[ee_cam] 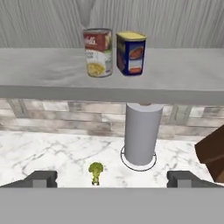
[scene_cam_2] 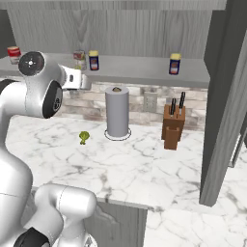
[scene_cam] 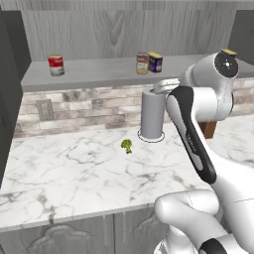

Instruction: Stack two cans on top of the other two cans in the cabinet.

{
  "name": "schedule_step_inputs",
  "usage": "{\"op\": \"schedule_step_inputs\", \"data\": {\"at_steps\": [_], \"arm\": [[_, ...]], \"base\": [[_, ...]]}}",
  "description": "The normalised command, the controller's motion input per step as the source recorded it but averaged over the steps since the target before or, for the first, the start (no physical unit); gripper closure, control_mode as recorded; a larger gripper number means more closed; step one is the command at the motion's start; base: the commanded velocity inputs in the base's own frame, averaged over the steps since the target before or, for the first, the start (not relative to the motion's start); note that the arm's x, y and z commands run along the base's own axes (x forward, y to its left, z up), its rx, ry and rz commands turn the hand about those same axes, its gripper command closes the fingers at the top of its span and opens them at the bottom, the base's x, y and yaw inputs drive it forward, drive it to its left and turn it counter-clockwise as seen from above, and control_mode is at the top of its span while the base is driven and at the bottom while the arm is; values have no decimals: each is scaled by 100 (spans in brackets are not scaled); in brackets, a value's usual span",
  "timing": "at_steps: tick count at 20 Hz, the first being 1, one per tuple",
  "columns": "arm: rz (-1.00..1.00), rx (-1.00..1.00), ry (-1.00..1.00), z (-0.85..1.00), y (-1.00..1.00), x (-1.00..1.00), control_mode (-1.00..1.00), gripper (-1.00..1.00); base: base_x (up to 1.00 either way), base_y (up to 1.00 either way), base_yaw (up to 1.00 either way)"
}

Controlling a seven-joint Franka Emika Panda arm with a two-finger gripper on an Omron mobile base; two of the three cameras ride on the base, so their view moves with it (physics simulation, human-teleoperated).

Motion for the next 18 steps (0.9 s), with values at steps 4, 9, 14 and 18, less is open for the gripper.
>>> {"op": "schedule_step_inputs", "data": {"at_steps": [4,9,14,18], "arm": [[0,0,0,27,19,35,-100,-100],[0,0,0,22,21,42,-100,-100],[0,0,-1,4,8,52,-100,-100],[0,0,-1,3,9,51,-100,-100]], "base": [[0,0,0],[0,0,0],[0,0,0],[0,0,0]]}}
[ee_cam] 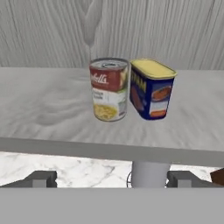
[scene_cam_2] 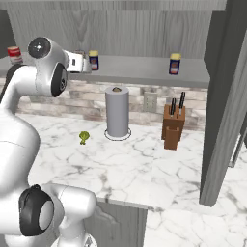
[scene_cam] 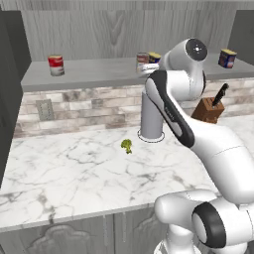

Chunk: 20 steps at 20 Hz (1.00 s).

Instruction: Stack two cans on top of the other two cans in the cabinet.

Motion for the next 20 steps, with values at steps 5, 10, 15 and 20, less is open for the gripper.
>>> {"op": "schedule_step_inputs", "data": {"at_steps": [5,10,15,20], "arm": [[0,0,0,0,20,45,-100,-100],[0,1,-1,0,13,46,-100,-100],[-3,4,0,0,0,43,-100,-100],[-7,8,0,0,1,33,-100,-100]], "base": [[0,0,0],[0,0,0],[0,0,0],[0,0,0]]}}
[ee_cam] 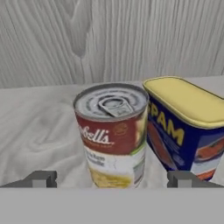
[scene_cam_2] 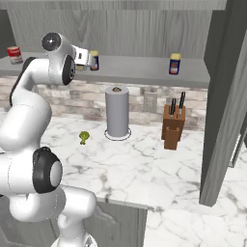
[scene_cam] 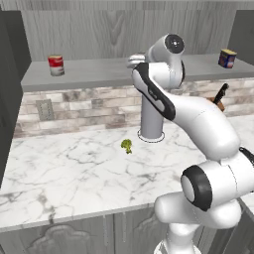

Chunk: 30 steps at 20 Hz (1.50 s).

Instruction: Stack two cans on top of the other two cans in the cabinet.

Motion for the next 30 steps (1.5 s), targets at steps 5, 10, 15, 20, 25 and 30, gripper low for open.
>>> {"op": "schedule_step_inputs", "data": {"at_steps": [5,10,15,20,25,30], "arm": [[-8,6,0,-2,7,30,-100,-100],[-7,3,0,-4,3,25,-100,-100],[-5,2,0,-2,1,26,-100,-100],[-4,3,0,-6,1,8,-100,-100],[-2,3,0,-10,0,0,-100,100],[0,6,0,-8,0,-4,-100,100]], "base": [[0,0,0],[0,0,0],[0,0,0],[0,0,0],[0,0,0],[0,0,0]]}}
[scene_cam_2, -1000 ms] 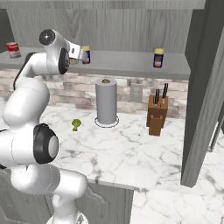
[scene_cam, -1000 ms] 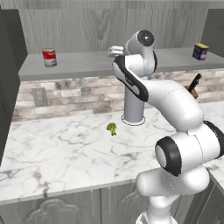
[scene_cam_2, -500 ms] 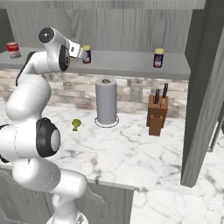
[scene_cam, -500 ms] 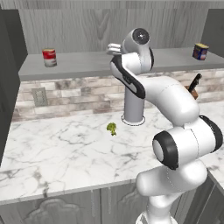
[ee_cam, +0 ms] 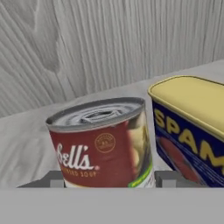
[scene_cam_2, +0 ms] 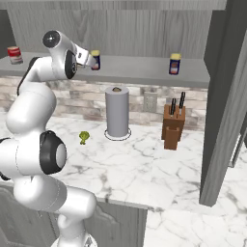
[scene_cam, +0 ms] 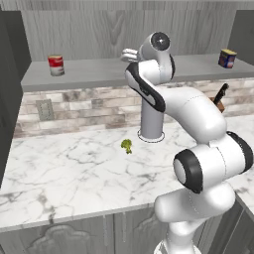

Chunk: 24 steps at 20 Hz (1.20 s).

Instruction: Stack two cans on top of the other two cans in the cabinet.

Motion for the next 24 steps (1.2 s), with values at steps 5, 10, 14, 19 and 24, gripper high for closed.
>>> {"op": "schedule_step_inputs", "data": {"at_steps": [5,10,14,19,24], "arm": [[0,5,0,3,4,-19,-100,100],[8,2,-1,14,19,-29,-100,100],[12,0,-8,13,19,-31,-100,100],[17,2,-8,1,13,-34,-100,100],[23,5,-8,2,17,-26,-100,100]], "base": [[0,0,0],[0,0,0],[0,0,0],[0,0,0],[0,0,0]]}}
